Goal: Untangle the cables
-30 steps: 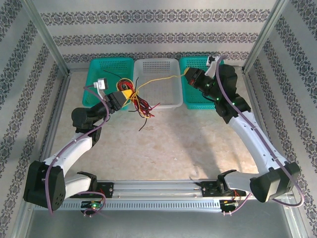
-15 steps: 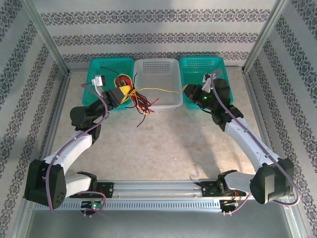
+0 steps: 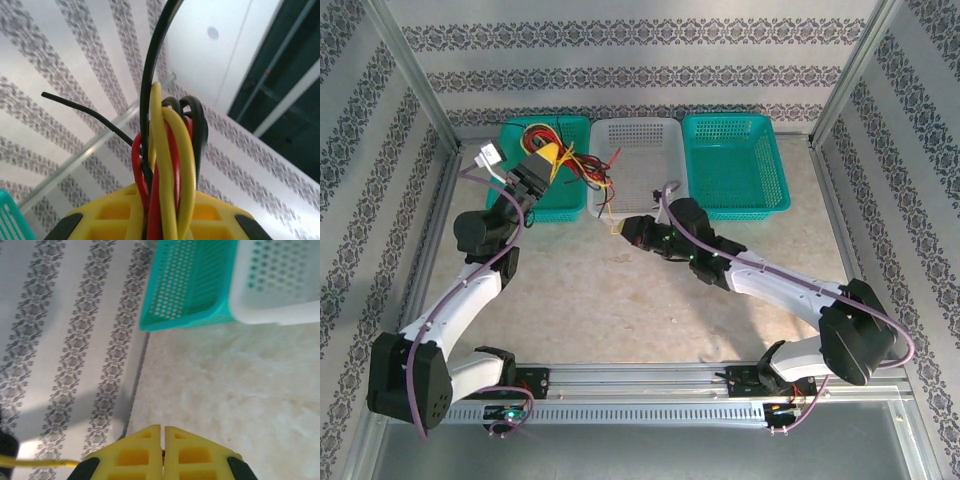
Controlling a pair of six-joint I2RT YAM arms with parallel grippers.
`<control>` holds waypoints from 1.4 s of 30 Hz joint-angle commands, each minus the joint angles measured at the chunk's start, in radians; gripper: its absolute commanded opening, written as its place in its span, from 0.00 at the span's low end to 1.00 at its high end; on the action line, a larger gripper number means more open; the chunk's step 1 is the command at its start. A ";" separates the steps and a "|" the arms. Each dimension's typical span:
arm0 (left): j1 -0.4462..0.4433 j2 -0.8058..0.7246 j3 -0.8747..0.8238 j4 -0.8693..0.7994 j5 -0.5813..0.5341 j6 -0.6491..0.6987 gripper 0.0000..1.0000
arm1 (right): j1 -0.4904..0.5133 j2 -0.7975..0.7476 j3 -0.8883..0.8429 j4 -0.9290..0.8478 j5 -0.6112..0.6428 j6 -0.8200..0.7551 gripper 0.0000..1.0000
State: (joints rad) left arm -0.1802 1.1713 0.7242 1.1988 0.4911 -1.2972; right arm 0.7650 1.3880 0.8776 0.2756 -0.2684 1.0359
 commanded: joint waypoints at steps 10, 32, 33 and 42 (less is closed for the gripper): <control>0.155 0.108 0.057 0.004 -0.224 0.092 0.00 | 0.145 -0.019 0.036 0.095 -0.054 -0.023 0.00; 0.220 0.068 -0.003 -0.348 -0.028 0.403 0.00 | 0.126 -0.275 0.564 -0.495 -0.099 -0.468 0.00; 0.220 0.061 -0.010 -0.363 -0.016 0.410 0.00 | 0.115 -0.283 0.576 -0.501 -0.097 -0.475 0.00; 0.191 -0.012 -0.128 -0.387 0.075 0.389 0.00 | -0.041 -0.287 0.715 -0.543 -0.049 -0.497 0.00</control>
State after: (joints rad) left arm 0.0120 1.1828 0.6281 0.8673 0.5667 -0.9417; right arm 0.7601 1.1282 1.5005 -0.3050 -0.3279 0.5686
